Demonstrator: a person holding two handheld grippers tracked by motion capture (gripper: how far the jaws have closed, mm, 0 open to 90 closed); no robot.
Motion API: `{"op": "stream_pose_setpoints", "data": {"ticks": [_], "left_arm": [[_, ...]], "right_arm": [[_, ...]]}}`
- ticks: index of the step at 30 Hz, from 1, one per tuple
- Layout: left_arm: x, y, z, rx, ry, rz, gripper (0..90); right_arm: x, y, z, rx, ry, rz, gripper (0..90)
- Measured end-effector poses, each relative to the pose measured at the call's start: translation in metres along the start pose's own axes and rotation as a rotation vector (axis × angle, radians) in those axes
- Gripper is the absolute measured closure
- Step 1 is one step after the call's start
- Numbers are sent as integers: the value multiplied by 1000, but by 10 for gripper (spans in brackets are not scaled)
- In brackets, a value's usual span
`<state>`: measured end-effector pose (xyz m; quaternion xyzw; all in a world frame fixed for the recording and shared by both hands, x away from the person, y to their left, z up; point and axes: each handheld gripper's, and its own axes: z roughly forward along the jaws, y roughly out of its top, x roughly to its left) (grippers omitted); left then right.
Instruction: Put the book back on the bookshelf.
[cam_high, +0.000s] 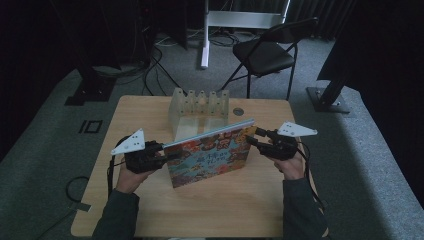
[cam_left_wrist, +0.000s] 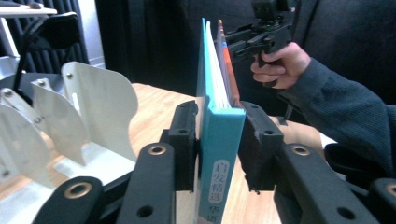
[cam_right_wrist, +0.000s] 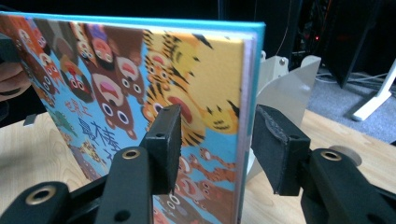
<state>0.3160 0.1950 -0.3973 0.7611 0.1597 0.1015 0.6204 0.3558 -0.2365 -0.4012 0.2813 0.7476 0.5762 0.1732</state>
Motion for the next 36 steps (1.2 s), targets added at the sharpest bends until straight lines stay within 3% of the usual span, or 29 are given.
{"op": "stream_pose_setpoints", "data": {"ticks": [9, 15, 18, 19, 36], "left_arm": [[-3, -6, 5, -3, 11, -22, 632], [-6, -6, 8, 2, 29, -11, 624], [-8, -8, 12, 12, 64, -8, 627], [-8, -9, 13, 22, 80, -11, 670], [-13, -15, 24, 17, 70, 9, 709]], "right_arm": [[-3, -7, -1, 11, -6, 15, 511], [-7, -14, -3, 18, -20, 33, 505], [-9, -18, -4, 22, -24, 39, 505], [-9, -20, -5, 24, -24, 42, 504], [-15, -38, -7, 85, -68, 62, 457]]}}
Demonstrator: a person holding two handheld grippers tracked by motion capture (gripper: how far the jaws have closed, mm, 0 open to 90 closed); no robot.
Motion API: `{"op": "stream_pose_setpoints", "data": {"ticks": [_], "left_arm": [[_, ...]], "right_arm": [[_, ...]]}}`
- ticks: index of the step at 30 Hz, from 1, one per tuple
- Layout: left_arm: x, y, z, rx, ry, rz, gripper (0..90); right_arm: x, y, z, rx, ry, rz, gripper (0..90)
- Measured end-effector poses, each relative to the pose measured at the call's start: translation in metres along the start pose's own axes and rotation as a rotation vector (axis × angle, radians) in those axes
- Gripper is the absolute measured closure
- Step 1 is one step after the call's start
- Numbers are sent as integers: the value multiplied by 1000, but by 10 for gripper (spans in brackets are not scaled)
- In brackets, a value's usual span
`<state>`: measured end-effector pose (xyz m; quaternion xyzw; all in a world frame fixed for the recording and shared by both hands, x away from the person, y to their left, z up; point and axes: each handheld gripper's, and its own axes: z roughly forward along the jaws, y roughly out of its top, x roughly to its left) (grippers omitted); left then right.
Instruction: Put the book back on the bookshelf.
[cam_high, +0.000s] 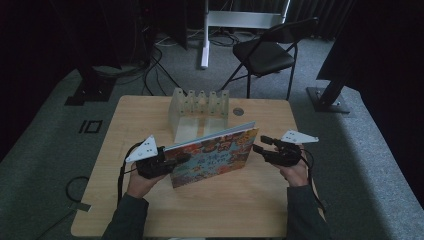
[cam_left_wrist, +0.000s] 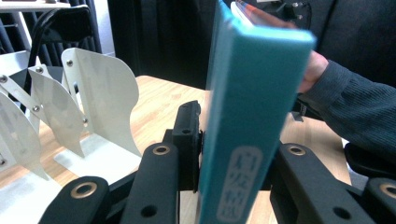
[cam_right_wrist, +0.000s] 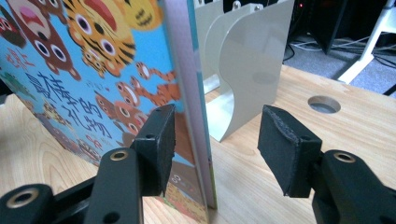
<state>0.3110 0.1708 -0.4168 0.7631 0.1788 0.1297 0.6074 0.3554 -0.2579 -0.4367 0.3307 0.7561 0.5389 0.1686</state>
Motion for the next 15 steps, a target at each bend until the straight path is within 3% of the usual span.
{"op": "stream_pose_setpoints", "data": {"ticks": [9, 15], "left_arm": [[-6, 2, 6, -9, 3, 45, 708], [-9, 6, 13, -24, -10, 54, 706]], "right_arm": [[-6, -12, -3, 52, -52, -1, 449], [-9, -20, -5, 90, -85, -8, 448]]}}
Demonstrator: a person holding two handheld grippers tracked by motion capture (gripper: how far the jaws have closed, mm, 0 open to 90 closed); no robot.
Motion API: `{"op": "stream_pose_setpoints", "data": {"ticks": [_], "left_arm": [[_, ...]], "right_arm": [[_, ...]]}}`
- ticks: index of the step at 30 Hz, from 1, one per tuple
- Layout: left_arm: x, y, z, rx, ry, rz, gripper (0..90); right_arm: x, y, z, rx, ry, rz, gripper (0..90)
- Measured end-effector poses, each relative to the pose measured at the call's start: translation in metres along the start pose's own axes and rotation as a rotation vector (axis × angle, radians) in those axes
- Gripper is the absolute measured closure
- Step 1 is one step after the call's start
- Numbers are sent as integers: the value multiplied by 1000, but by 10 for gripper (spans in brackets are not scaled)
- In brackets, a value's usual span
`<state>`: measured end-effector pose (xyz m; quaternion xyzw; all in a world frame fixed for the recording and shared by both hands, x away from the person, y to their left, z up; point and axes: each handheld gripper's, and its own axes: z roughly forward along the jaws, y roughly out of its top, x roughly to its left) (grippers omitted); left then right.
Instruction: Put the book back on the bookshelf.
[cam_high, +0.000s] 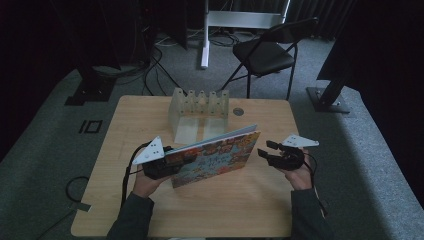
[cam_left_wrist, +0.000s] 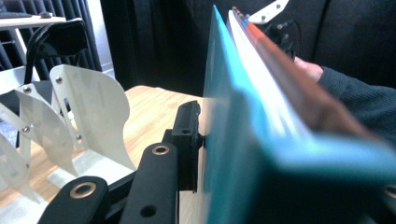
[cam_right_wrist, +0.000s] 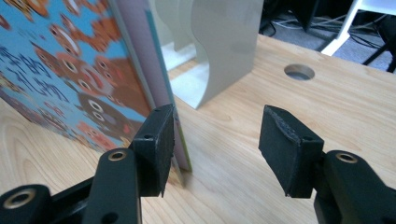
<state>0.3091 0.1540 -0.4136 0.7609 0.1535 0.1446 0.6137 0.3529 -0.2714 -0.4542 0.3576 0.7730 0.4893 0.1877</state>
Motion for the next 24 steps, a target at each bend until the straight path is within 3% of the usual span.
{"op": "stream_pose_setpoints", "data": {"ticks": [12, 14, 18, 22, 24], "left_arm": [[1, -1, 3, -45, -3, -19, 714], [4, -4, 4, -73, -15, -41, 724], [2, -6, 4, -82, -13, -32, 753], [-6, -6, 5, -92, 41, 2, 785], [-9, -8, 5, -103, 55, -7, 801]], "right_arm": [[-6, -13, 2, 34, -14, 23, 449], [-7, -16, 3, 45, -15, 28, 448], [-8, -20, 6, 59, -19, 31, 448], [-10, -23, 7, 68, -23, 38, 450], [-10, -25, 7, 73, -26, 38, 450]]}}
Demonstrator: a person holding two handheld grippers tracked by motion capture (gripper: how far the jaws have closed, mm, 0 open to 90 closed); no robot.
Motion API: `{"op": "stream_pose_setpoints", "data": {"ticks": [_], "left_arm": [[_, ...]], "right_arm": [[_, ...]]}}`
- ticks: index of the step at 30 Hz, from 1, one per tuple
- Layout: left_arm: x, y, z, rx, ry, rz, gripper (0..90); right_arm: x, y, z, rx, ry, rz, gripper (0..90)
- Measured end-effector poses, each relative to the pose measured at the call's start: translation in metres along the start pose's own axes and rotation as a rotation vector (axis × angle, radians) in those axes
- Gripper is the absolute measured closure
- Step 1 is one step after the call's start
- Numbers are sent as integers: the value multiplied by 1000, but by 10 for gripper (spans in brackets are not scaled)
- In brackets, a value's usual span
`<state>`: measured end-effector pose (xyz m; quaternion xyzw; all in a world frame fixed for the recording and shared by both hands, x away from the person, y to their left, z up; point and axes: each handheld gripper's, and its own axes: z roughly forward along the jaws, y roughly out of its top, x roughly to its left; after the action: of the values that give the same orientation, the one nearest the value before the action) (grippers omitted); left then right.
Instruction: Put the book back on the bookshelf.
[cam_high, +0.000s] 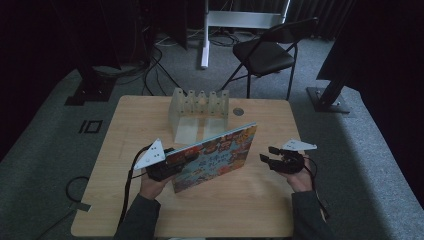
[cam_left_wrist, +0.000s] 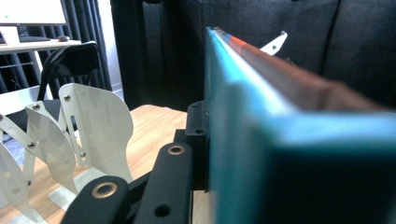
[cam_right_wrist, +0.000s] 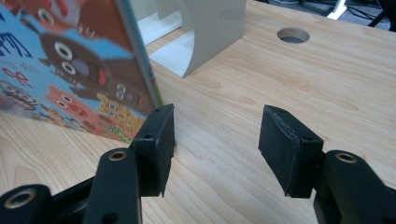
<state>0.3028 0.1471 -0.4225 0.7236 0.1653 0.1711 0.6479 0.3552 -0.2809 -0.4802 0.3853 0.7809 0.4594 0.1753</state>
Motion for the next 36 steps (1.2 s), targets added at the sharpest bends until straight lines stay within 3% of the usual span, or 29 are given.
{"op": "stream_pose_setpoints", "data": {"ticks": [9, 22, 36], "left_arm": [[-9, -2, 0, -22, 18, 14, 795], [-10, -4, 0, -34, 35, 23, 780], [-12, -5, 1, -35, 72, 31, 702]], "right_arm": [[-1, -8, 7, 39, -30, -5, 451], [0, -21, 19, 100, -62, -24, 451], [-4, -38, 23, 146, -83, -20, 451]]}}
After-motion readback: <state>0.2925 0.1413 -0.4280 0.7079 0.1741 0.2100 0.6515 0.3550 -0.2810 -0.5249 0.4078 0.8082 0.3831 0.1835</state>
